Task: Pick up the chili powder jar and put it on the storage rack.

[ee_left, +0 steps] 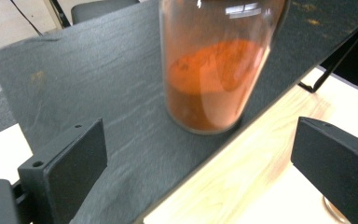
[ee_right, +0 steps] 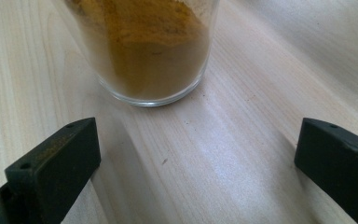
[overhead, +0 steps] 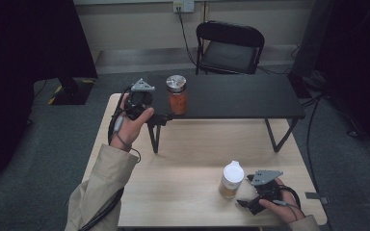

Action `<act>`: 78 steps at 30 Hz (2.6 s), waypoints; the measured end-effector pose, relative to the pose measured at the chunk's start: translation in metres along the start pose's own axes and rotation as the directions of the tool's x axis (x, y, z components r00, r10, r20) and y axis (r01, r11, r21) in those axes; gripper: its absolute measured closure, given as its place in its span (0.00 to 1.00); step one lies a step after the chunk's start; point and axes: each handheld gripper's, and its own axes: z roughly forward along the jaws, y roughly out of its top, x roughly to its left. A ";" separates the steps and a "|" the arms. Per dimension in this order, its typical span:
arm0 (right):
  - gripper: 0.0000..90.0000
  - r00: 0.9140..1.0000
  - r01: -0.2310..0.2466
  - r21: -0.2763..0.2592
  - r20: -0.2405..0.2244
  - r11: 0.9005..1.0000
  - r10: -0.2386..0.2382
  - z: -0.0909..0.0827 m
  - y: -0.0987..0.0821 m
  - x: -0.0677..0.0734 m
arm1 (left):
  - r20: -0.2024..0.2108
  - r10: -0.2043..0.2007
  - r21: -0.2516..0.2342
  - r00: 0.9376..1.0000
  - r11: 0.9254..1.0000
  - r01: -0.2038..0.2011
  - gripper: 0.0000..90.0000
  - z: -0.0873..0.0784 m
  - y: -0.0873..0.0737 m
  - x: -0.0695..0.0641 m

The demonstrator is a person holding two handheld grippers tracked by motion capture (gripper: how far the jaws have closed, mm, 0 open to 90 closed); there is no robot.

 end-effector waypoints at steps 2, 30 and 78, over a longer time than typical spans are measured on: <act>0.00 1.000 0.000 0.000 0.000 1.000 0.000 0.000 0.000 0.000 | 0.000 -0.007 -0.002 1.000 1.000 0.007 0.03 -0.003 -0.004 0.002; 0.00 1.000 -0.001 0.001 0.000 1.000 0.001 0.000 0.000 0.000 | -0.010 -0.036 0.016 0.999 0.999 0.036 0.04 -0.020 -0.075 0.012; 0.00 1.000 0.002 0.001 0.000 1.000 -0.002 0.000 0.000 0.000 | -0.019 -0.125 0.109 0.992 0.986 0.126 0.04 0.036 -0.191 0.005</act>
